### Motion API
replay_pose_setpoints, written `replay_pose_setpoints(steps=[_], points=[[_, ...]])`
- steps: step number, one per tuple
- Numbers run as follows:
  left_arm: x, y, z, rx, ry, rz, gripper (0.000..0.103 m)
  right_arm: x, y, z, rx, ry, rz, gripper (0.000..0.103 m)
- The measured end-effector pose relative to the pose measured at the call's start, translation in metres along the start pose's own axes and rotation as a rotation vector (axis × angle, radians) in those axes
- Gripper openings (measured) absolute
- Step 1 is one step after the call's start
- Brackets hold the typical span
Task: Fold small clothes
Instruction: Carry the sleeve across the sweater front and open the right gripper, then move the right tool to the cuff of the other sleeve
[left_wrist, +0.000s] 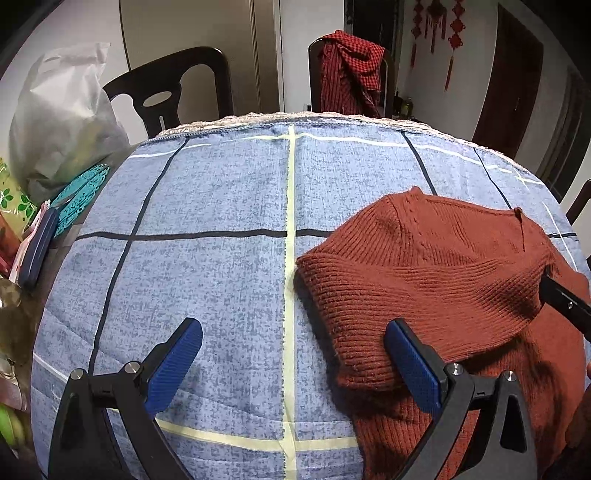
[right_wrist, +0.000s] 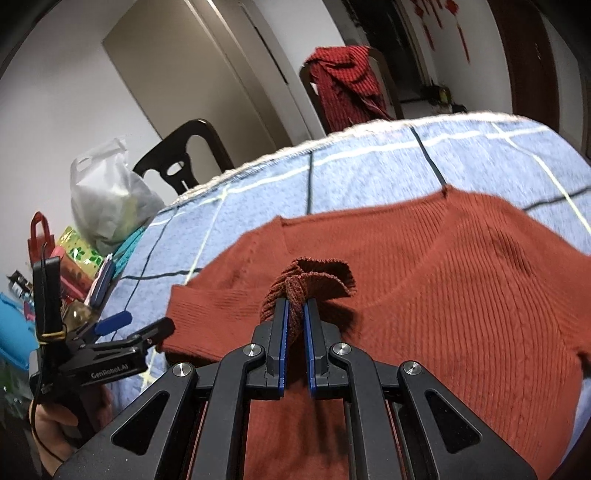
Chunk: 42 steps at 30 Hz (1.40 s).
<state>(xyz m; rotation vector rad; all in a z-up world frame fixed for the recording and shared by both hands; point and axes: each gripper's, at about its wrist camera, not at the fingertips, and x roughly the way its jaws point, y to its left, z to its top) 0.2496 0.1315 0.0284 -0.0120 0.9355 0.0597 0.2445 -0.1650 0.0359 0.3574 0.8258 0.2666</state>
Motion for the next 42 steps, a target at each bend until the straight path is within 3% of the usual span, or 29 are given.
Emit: replay_pose_setpoints(steps=[8,12,15,17,18,22,29,34,42], points=[[0.004,0.000,-0.005,0.006,0.018,0.005,0.101,-0.006,-0.019,-0.012,0.076,0.050,-0.026,0.011],[0.003,0.001,-0.007,0.002,0.023,0.005,0.101,-0.019,-0.027,-0.009,0.108,0.012,-0.089,0.015],[0.001,-0.001,-0.008,0.000,0.028,0.004,0.101,-0.022,-0.028,0.000,0.107,-0.006,-0.087,0.027],[0.000,-0.002,-0.009,-0.004,0.029,0.003,0.101,-0.020,-0.024,0.004,0.082,-0.017,-0.081,0.043],[0.000,-0.003,-0.009,-0.004,0.029,0.009,0.101,-0.015,-0.020,0.006,0.053,-0.011,-0.084,0.044],[-0.002,-0.005,-0.010,0.002,0.033,0.014,0.101,0.004,-0.012,0.006,-0.022,0.052,-0.111,0.044],[-0.005,-0.007,-0.013,0.027,0.036,0.051,0.101,0.009,-0.011,-0.009,-0.168,0.094,-0.311,0.044],[-0.019,-0.015,-0.016,0.057,-0.001,0.101,0.101,-0.021,-0.018,-0.012,-0.170,0.044,-0.304,0.044],[-0.058,-0.057,-0.015,0.085,-0.082,-0.061,0.101,-0.080,-0.041,-0.020,-0.118,-0.046,-0.311,0.044]])
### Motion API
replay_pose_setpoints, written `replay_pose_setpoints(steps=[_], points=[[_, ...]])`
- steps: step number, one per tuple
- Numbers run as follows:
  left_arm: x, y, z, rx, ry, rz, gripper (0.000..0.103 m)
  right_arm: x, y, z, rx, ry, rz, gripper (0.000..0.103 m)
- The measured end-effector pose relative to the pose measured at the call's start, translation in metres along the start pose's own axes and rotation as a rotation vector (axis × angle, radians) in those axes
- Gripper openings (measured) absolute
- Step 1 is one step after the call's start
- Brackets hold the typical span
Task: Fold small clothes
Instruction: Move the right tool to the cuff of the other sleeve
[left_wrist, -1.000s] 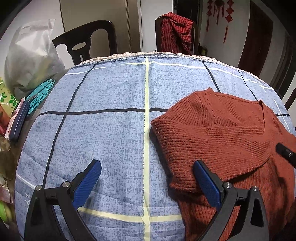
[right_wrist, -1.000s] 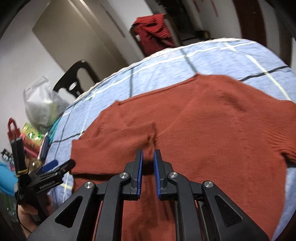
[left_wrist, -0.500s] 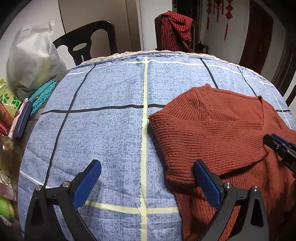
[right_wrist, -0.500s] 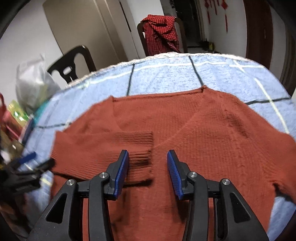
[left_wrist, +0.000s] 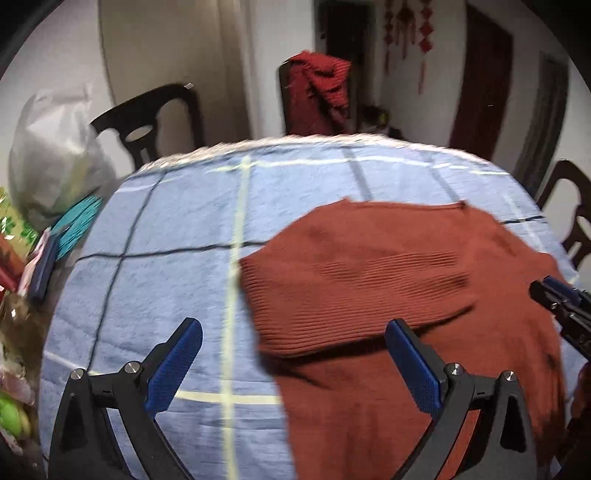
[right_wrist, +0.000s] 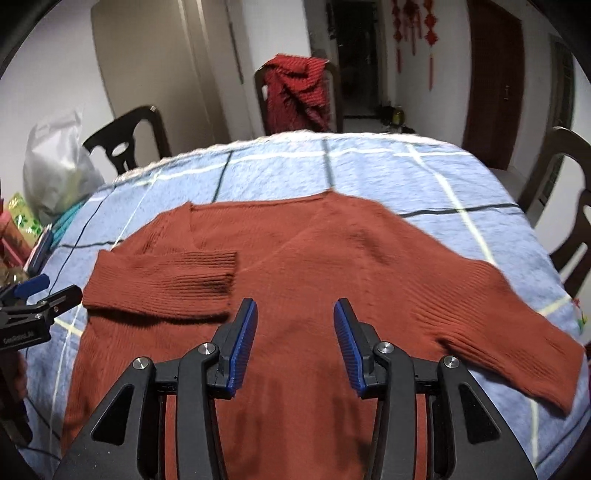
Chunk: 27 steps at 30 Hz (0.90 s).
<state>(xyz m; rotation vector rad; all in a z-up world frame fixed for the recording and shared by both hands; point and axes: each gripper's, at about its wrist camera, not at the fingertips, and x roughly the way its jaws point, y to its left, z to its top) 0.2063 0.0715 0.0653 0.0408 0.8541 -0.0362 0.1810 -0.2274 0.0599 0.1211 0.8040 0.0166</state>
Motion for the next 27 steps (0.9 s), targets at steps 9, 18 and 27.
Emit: replay_pose_setpoints(steps=[9,18,27], points=[[-0.011,-0.073,0.006,0.088,-0.023,-0.184,0.101,-0.047,-0.086,-0.024,0.137,-0.047,-0.197,0.051],[-0.001,-0.129,0.009,0.134,0.015,-0.292,0.101,-0.071,-0.162,-0.046,0.283,-0.035,-0.372,0.051],[0.007,-0.169,0.011,0.164,0.057,-0.370,0.101,-0.073,-0.198,-0.059,0.374,-0.017,-0.405,0.055]])
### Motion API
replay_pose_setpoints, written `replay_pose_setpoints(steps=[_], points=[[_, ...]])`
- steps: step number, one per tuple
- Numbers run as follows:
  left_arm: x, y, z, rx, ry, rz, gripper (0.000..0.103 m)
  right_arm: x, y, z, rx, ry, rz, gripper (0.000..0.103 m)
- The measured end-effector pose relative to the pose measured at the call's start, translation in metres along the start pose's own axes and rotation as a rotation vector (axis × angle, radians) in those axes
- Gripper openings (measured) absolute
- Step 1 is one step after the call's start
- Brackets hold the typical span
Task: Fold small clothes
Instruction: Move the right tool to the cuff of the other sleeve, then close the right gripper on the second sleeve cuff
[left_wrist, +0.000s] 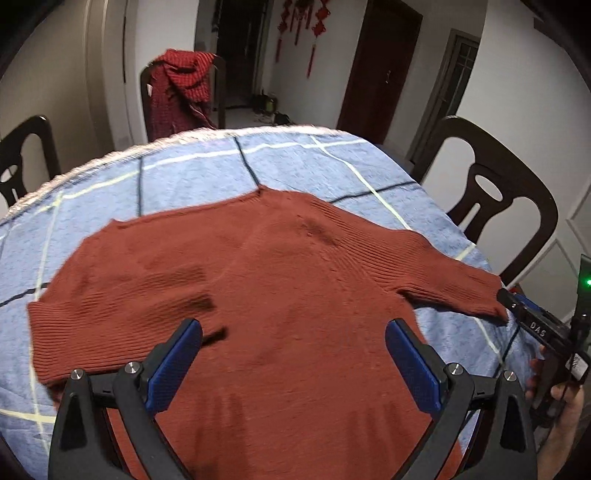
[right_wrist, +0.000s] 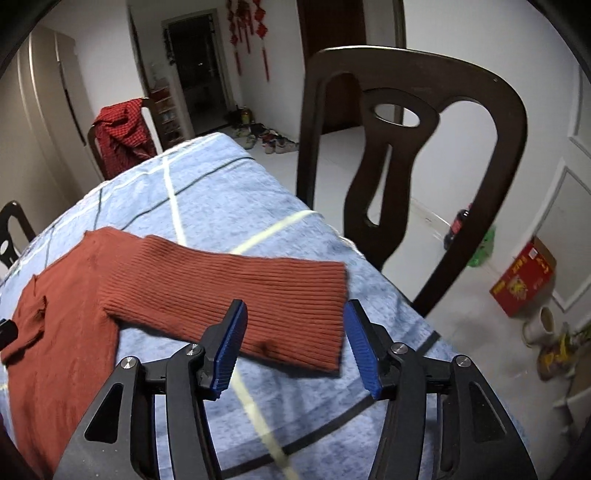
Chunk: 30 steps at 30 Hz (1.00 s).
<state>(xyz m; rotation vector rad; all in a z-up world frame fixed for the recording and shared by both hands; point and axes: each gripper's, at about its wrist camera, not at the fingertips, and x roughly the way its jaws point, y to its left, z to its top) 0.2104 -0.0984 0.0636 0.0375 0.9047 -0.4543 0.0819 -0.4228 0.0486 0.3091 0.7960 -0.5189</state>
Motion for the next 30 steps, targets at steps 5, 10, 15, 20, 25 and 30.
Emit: replay_pose_setpoints(steps=[5,10,15,20,25,30], points=[[0.013,-0.012,0.001,0.032,0.014,0.012,0.101,0.008,-0.008,-0.002,-0.009,0.024,-0.021,0.055],[0.020,-0.021,0.004,0.047,0.028,0.003,0.101,0.015,-0.017,-0.003,0.010,0.042,-0.008,0.056],[0.024,-0.029,0.006,0.059,0.032,-0.003,0.101,0.018,-0.013,-0.004,-0.017,0.044,-0.015,0.055],[0.025,-0.032,0.006,0.065,0.033,-0.004,0.101,0.019,-0.012,-0.004,-0.013,0.040,-0.010,0.055],[0.028,-0.032,0.006,0.071,0.037,-0.005,0.101,0.018,-0.011,-0.004,-0.024,0.041,0.002,0.048],[0.031,-0.028,0.006,0.061,0.044,0.001,0.101,0.016,-0.008,-0.005,-0.043,0.032,0.023,0.029]])
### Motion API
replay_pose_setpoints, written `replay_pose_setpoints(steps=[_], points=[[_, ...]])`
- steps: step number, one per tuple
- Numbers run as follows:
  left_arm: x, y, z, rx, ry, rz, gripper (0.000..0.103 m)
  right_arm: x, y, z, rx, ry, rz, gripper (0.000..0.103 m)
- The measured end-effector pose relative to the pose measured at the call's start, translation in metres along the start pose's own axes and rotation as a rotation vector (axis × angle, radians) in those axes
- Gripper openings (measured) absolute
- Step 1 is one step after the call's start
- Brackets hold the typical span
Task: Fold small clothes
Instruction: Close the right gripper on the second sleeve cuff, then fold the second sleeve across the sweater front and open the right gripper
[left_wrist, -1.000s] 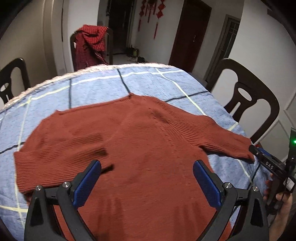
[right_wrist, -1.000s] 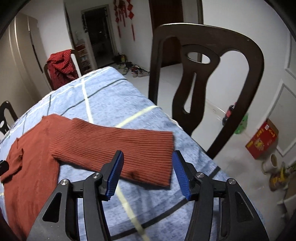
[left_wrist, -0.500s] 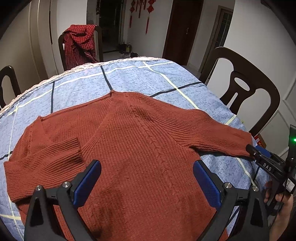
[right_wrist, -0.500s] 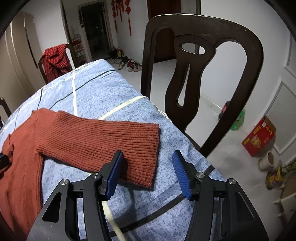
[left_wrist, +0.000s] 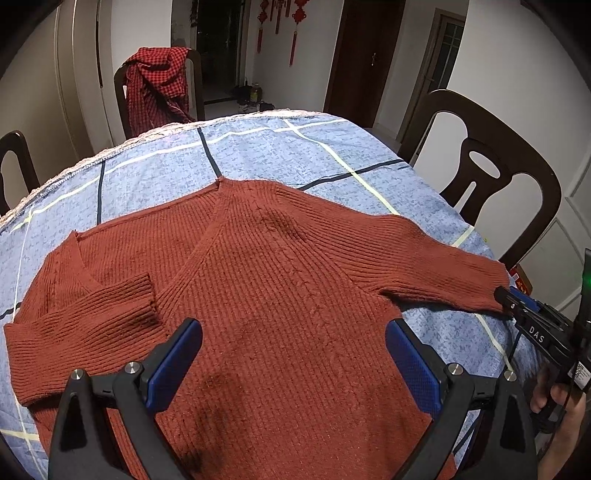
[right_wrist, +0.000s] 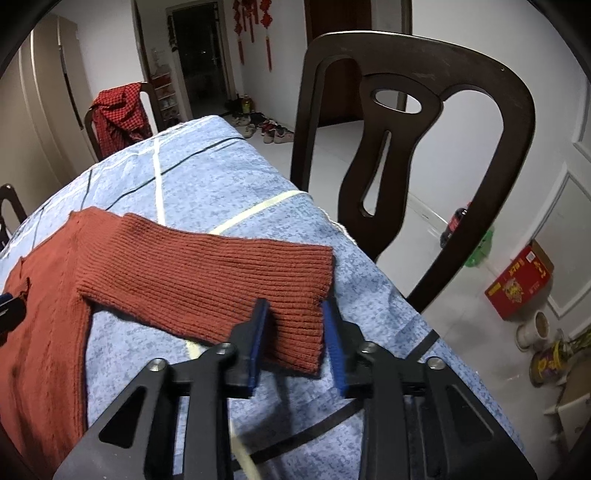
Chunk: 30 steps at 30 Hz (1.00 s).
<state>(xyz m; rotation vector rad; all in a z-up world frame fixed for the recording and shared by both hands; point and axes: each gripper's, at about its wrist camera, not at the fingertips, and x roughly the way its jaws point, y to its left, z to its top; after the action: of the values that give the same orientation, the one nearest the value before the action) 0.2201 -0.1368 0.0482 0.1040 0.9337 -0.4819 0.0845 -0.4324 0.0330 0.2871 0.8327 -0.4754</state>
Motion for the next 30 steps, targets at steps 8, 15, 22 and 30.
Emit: replay_pose_setpoints(steps=[8,15,22,30], points=[[0.001,0.006,0.000,-0.013,0.004,0.003,0.101,-0.007,-0.005,0.004,0.052,-0.035,0.078,0.009],[0.000,0.011,0.000,-0.032,0.002,-0.019,0.101,-0.026,0.008,0.013,0.032,-0.097,0.159,0.009],[0.000,0.014,-0.001,-0.054,0.014,-0.063,0.101,-0.027,0.027,0.020,0.025,-0.094,0.276,0.008],[0.000,0.026,-0.006,-0.082,0.026,-0.059,0.101,-0.027,0.068,0.034,-0.035,-0.083,0.415,0.008]])
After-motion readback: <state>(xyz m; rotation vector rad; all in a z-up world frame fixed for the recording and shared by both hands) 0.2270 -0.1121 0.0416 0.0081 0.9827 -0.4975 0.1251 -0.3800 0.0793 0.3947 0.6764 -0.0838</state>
